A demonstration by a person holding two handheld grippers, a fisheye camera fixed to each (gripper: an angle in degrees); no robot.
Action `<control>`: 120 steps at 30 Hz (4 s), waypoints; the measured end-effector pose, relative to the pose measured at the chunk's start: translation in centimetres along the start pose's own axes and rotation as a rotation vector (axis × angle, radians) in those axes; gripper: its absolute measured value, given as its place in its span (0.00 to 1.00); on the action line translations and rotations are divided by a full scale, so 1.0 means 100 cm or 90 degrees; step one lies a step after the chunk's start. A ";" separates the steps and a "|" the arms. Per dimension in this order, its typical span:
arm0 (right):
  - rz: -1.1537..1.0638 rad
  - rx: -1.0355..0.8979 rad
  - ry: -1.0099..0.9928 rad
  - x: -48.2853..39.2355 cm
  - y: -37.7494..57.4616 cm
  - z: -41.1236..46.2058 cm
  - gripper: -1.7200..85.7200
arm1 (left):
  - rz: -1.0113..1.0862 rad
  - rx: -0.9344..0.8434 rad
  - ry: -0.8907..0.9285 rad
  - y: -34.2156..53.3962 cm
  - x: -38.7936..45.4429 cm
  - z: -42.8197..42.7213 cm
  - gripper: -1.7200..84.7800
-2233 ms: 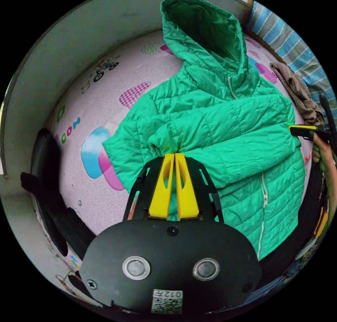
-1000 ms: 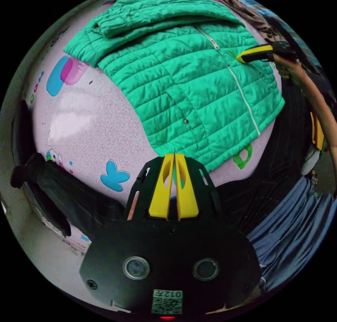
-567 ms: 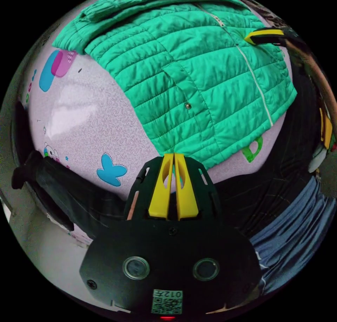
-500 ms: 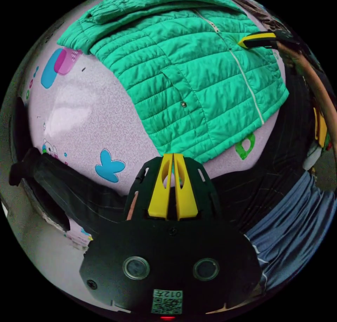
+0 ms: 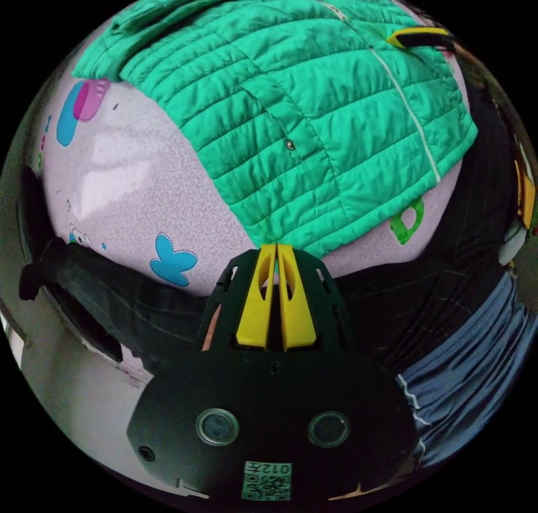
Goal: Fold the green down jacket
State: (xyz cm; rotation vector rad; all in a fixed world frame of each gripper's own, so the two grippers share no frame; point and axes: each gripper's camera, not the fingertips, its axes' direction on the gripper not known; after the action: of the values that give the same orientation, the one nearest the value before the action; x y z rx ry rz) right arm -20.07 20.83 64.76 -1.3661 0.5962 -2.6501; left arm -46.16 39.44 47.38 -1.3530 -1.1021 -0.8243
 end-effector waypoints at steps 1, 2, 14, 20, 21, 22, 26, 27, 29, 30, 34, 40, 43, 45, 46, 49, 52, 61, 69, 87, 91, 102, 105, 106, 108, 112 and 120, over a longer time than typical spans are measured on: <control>-0.008 -0.005 0.000 0.000 0.003 -0.003 0.01 | -0.015 0.034 -0.003 0.008 -0.004 -0.013 0.03; -0.029 -0.012 0.011 0.000 0.011 -0.011 0.01 | -0.025 0.062 -0.002 0.014 -0.007 -0.024 0.03; -0.024 -0.167 0.041 0.045 0.086 -0.013 0.01 | 0.060 0.041 -0.005 -0.022 0.030 -0.006 0.03; -0.036 -0.219 0.056 0.041 0.079 0.021 0.01 | 0.030 0.036 0.015 -0.016 0.028 0.009 0.03; -0.037 -0.219 0.058 0.040 0.079 0.020 0.01 | 0.029 0.036 0.018 -0.014 0.028 0.009 0.03; -0.039 -0.226 0.059 0.039 0.079 0.020 0.01 | 0.029 0.036 0.023 -0.011 0.028 0.009 0.03; -0.052 -0.257 0.044 0.034 0.084 0.023 0.01 | 0.036 0.026 0.049 -0.001 0.030 0.014 0.03; -0.054 -0.254 0.042 0.034 0.085 0.022 0.01 | 0.036 0.028 0.050 0.001 0.031 0.014 0.03; -0.057 -0.256 0.036 0.033 0.085 0.016 0.01 | 0.036 0.030 0.055 0.006 0.032 0.012 0.03; -0.056 -0.256 0.034 0.034 0.085 0.009 0.01 | 0.035 0.030 0.062 0.011 0.031 0.008 0.03; -0.037 -0.176 0.037 0.040 0.081 -0.034 0.01 | 0.029 0.099 0.060 0.036 0.023 -0.032 0.03; 0.057 -0.015 0.067 0.061 0.042 -0.079 0.01 | -0.035 0.247 -0.007 0.018 0.006 -0.092 0.03; 0.089 0.007 0.073 0.064 0.022 -0.074 0.01 | -0.080 0.275 -0.010 -0.010 -0.001 -0.097 0.03; 0.093 -0.029 0.090 0.064 0.009 -0.059 0.01 | -0.112 0.247 -0.021 -0.028 -0.006 -0.088 0.03; 0.093 -0.040 0.097 0.064 0.007 -0.054 0.01 | -0.124 0.217 -0.031 -0.037 -0.008 -0.078 0.03; 0.090 -0.046 0.097 0.059 0.004 -0.045 0.01 | -0.147 0.189 -0.011 -0.042 -0.011 -0.061 0.03; 0.087 -0.059 0.106 0.051 0.003 -0.046 0.01 | -0.143 0.204 -0.015 -0.032 -0.006 -0.063 0.03; 0.151 -0.008 0.006 0.055 0.023 -0.057 0.01 | -0.136 0.329 0.080 0.015 -0.006 -0.105 0.03; 0.054 -0.073 0.158 0.002 0.015 -0.056 0.01 | -0.220 0.336 0.030 0.001 -0.036 -0.155 0.04; 0.001 0.030 0.259 -0.042 0.011 -0.114 0.12 | -0.166 0.331 0.009 0.022 -0.013 -0.179 0.03; 0.021 0.035 0.240 -0.044 0.010 -0.117 0.10 | -0.154 0.355 -0.008 0.039 -0.005 -0.191 0.03; 0.017 0.004 0.223 -0.068 0.018 -0.122 0.10 | -0.192 0.314 0.061 0.036 -0.010 -0.155 0.04; 0.028 0.002 0.192 -0.066 0.031 -0.143 0.09 | -0.215 0.358 0.043 0.065 -0.013 -0.174 0.03; 0.030 0.006 0.189 -0.066 0.033 -0.147 0.09 | -0.219 0.382 0.034 0.073 -0.014 -0.184 0.03; 0.051 0.022 0.181 -0.062 0.032 -0.164 0.09 | -0.215 0.399 0.045 0.072 -0.014 -0.198 0.03; 0.078 0.046 0.135 -0.062 0.009 -0.178 0.09 | -0.169 0.382 0.026 0.021 0.002 -0.223 0.03; 0.097 -0.015 0.147 -0.070 -0.030 -0.146 0.08 | -0.142 0.234 -0.016 -0.059 0.019 -0.184 0.02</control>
State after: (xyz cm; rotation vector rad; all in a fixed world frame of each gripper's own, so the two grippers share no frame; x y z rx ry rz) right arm -27.35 29.75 52.95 -0.9820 0.7258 -2.7018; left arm -48.70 21.04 53.03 -0.9478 -1.3663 -0.7204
